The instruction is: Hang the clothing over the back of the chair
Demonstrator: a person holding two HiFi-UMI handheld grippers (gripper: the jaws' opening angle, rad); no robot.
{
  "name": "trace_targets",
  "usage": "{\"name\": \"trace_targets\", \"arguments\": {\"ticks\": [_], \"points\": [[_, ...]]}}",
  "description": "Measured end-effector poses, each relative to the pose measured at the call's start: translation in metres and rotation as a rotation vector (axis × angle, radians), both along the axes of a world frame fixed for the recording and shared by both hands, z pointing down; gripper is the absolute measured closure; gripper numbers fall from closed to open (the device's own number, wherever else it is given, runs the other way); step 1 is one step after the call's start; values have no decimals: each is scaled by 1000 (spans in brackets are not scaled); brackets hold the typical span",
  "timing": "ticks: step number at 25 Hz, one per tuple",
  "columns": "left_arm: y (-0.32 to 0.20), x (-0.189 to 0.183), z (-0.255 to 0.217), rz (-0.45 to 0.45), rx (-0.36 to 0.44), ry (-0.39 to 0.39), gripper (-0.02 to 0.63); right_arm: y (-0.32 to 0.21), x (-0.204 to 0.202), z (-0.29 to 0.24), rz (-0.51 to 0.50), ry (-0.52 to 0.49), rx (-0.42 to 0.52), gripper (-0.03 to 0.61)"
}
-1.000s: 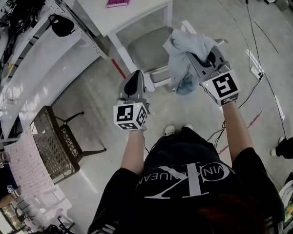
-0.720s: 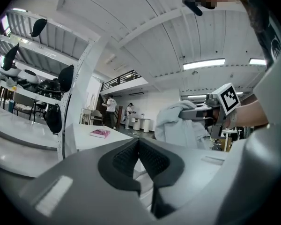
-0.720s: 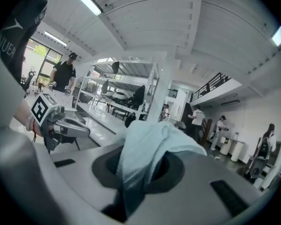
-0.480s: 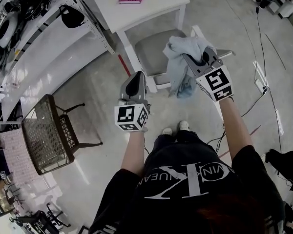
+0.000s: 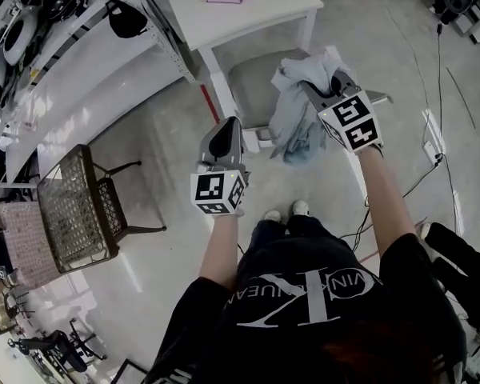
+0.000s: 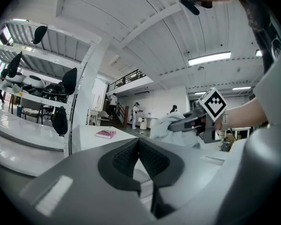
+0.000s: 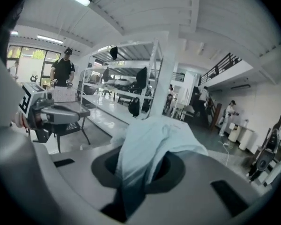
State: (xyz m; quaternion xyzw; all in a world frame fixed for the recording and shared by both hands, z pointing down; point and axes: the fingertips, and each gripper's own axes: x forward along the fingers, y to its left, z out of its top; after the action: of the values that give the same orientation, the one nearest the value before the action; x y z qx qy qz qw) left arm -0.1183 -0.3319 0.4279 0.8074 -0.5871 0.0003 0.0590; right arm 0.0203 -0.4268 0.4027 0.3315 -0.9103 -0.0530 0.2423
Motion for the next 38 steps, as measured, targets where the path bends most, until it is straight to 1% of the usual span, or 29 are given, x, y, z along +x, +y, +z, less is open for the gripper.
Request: {"name": "trace_targets", "arguments": {"ticks": [2, 4, 7, 11, 13, 16, 21, 27, 32, 38], "points": [[-3, -2, -1, -7, -4, 0, 603, 1, -2, 19, -8, 34, -67, 520], [-5, 0, 1, -8, -10, 3, 603, 1, -1, 33, -9, 66, -111, 520], [-6, 7, 5, -2, -20, 5, 603, -2, 3, 49, -7, 118, -155, 511], [-7, 15, 8, 4, -28, 8, 604, 2, 6, 72, -40, 229, -202, 492], [-7, 16, 10, 2, -33, 8, 603, 4, 6, 80, -48, 253, -225, 486], [-7, 16, 10, 0, -36, 8, 603, 2, 8, 82, -31, 230, -250, 477], [-4, 14, 15, -7, -46, 13, 603, -2, 12, 82, 5, 162, -278, 446], [-4, 10, 17, -11, -57, 19, 603, -4, 17, 73, 36, 91, -335, 416], [-5, 10, 17, 0, -54, 23, 604, -1, 22, 66, 22, 81, -385, 390], [-5, 6, 20, 7, -59, 28, 604, -2, 27, 51, 20, 61, -407, 374]]}}
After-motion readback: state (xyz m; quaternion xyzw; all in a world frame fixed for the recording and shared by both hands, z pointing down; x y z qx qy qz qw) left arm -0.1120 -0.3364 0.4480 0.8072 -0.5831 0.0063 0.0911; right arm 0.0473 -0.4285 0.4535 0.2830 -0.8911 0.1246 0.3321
